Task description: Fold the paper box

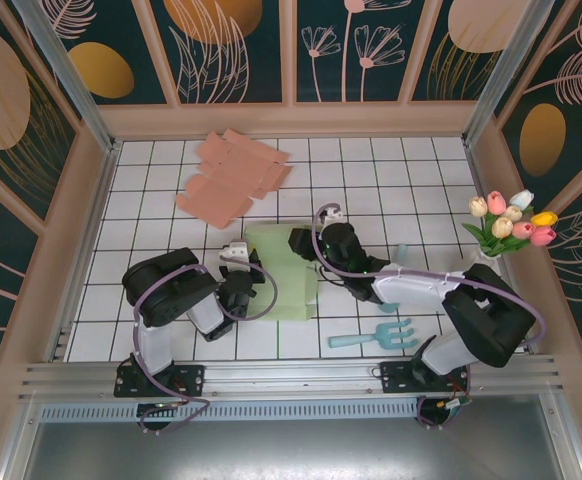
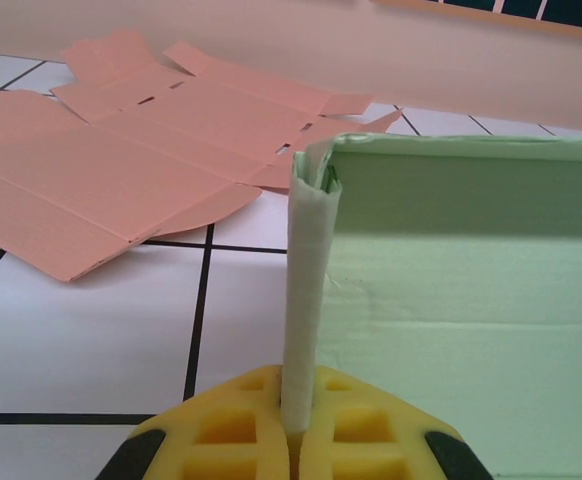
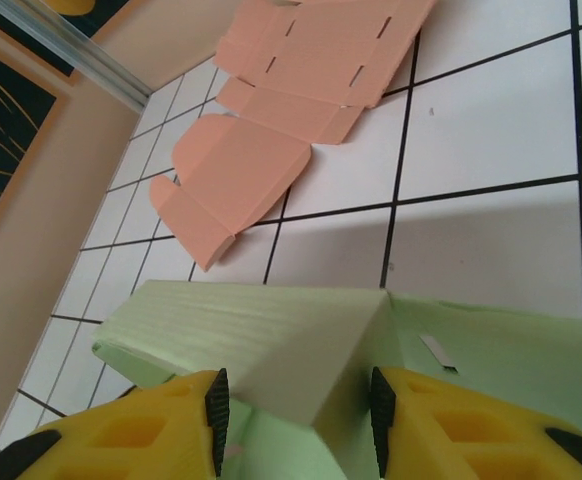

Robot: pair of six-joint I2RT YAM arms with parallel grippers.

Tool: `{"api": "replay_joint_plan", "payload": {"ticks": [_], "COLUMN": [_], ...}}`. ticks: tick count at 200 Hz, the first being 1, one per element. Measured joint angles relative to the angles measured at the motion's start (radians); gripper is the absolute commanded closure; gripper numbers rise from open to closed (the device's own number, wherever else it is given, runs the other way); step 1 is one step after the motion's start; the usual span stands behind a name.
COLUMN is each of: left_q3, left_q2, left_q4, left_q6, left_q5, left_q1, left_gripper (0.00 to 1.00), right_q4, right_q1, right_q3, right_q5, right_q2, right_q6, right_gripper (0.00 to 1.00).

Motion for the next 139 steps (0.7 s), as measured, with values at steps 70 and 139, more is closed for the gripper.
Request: {"api": "replay_joint_plan", "payload": {"ticks": [70,139], "left_q3": [0.000,0.007], "left_q2": [-0.021,-0.003], "left_q4": [-0.018,-0.019], "left_q6": [-0.001,-0.016], "left_q5": [-0.010,0.017], "left_q1": [-0.003,-0.003], "left_gripper": [1.00,1.00], "right_q4": [-0.057,-0.009], "right_q1": [-0.013,-0.066], "right_q3": [-0.122,-0.132], "right_q5": [0.138,0.066], "right_q2": [-0.051,0.065], "right_q6": [-0.110,-0.114], "right_gripper": [0.54,0.57]}}
